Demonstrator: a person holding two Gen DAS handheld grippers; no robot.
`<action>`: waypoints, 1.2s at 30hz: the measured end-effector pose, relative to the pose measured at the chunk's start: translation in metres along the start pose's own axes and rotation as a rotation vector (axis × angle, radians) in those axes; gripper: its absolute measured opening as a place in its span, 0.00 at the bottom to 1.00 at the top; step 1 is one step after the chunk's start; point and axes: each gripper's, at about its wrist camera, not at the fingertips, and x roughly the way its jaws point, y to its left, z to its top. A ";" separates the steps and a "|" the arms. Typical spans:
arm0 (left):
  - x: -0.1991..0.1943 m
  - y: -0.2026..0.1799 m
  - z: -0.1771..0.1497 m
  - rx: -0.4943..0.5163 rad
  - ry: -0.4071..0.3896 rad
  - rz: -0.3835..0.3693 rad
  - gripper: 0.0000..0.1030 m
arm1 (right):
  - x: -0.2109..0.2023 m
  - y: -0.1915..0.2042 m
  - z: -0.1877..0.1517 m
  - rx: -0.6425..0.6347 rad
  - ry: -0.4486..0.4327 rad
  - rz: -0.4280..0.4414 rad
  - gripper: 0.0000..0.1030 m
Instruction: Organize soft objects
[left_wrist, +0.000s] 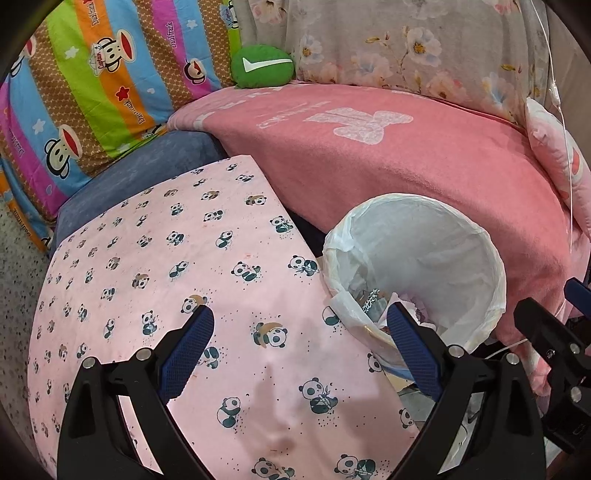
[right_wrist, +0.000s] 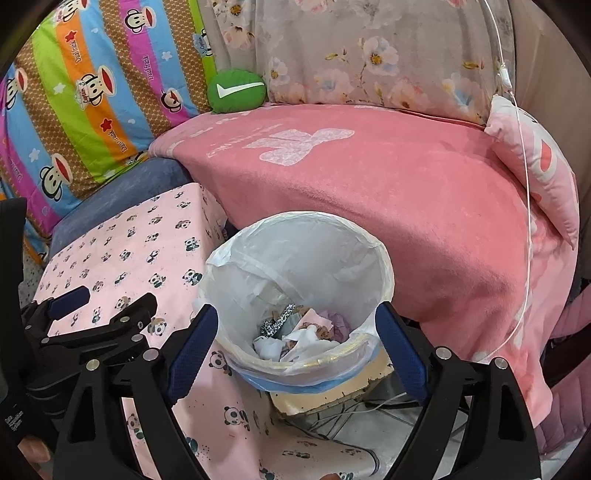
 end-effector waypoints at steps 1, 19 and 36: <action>0.000 0.000 0.000 -0.001 0.001 -0.001 0.88 | 0.000 0.001 -0.002 -0.003 0.003 0.002 0.85; 0.000 0.001 -0.010 -0.012 0.012 0.019 0.89 | -0.001 0.005 -0.011 -0.030 0.001 -0.053 0.96; -0.003 -0.005 -0.011 -0.001 0.000 0.035 0.93 | -0.002 0.004 -0.013 -0.056 0.005 -0.089 0.96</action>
